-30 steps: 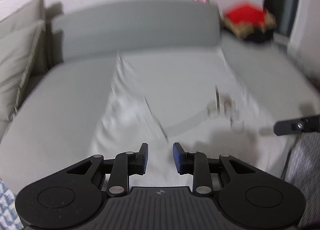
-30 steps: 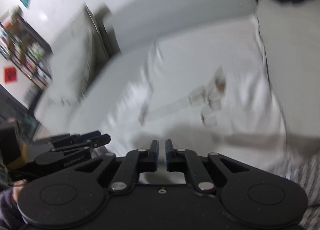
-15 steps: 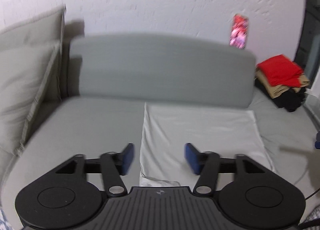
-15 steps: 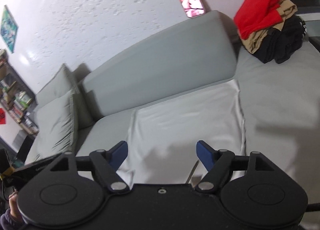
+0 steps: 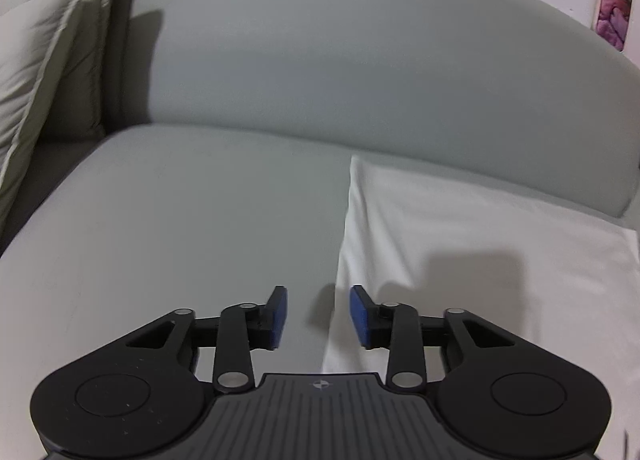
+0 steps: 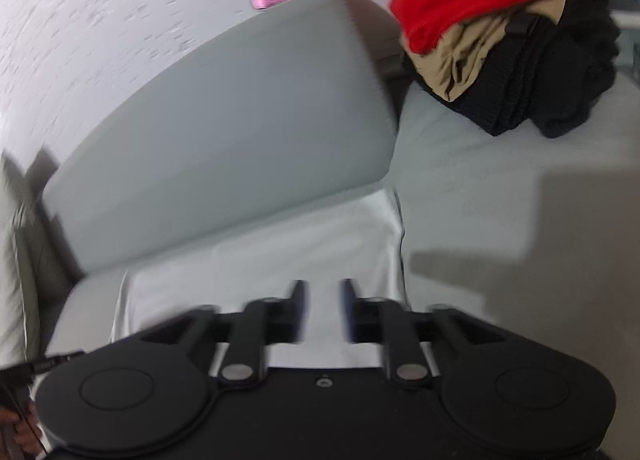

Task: Fold clothes
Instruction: 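Grasp the shirt hem with both grippers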

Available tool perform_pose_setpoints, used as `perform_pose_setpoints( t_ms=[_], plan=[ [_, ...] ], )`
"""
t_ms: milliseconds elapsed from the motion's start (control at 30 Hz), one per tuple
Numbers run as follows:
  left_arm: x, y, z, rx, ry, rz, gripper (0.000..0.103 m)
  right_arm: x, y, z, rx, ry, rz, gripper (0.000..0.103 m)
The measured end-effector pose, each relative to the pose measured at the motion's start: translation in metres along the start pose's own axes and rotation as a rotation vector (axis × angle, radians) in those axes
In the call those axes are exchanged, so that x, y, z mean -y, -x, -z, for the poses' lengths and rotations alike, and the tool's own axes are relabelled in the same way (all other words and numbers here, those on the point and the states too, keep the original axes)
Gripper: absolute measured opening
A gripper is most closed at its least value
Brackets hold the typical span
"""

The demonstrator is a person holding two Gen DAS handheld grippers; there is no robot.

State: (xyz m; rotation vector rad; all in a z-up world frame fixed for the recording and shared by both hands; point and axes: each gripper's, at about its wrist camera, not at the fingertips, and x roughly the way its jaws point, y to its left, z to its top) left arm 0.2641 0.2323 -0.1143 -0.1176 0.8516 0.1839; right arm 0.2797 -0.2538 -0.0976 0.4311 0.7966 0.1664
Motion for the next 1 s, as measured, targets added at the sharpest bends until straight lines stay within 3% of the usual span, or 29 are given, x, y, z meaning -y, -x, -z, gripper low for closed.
perform_pose_setpoints(
  t_ms=[133,200,300,533,567,600,633,667,700,800,1000],
  plan=[
    [0.006,-0.031,-0.023,0.012,-0.048,0.032,0.046,0.024,-0.042,-0.021,-0.002,-0.048,0.073,0.047],
    [0.01,-0.046,-0.032,-0.003,-0.063,0.043,0.043,0.034,-0.059,-0.028,0.002,-0.056,0.106,0.037],
    [0.016,-0.065,-0.044,-0.015,-0.092,0.054,0.039,0.04,-0.077,-0.036,0.0,-0.057,0.083,0.031],
    [0.036,-0.068,-0.054,0.047,-0.173,-0.006,0.04,0.032,-0.118,-0.047,-0.061,0.067,0.107,0.032],
    [0.039,-0.068,-0.055,0.057,-0.185,-0.015,0.037,0.03,-0.12,-0.046,-0.057,0.081,0.116,0.031],
    [0.042,-0.068,-0.056,0.067,-0.196,-0.024,0.028,0.028,-0.122,-0.045,-0.049,0.092,0.128,0.028],
    [0.045,-0.068,-0.057,0.076,-0.208,-0.033,0.006,0.026,-0.124,-0.044,-0.042,0.102,0.14,0.024],
    [0.048,-0.068,-0.059,0.086,-0.22,-0.042,0.004,0.024,-0.126,-0.043,-0.034,0.113,0.151,0.012],
    [0.051,-0.068,-0.06,0.095,-0.231,-0.052,0.004,0.024,-0.124,-0.042,-0.027,0.109,0.16,0.007],
    [0.057,-0.061,-0.062,0.13,-0.259,-0.075,0.004,0.022,-0.103,-0.037,0.024,0.107,0.156,0.006],
    [0.042,0.021,-0.053,0.229,-0.197,-0.063,0.004,0.009,-0.02,-0.017,0.129,0.063,0.093,0.006]
  ],
)
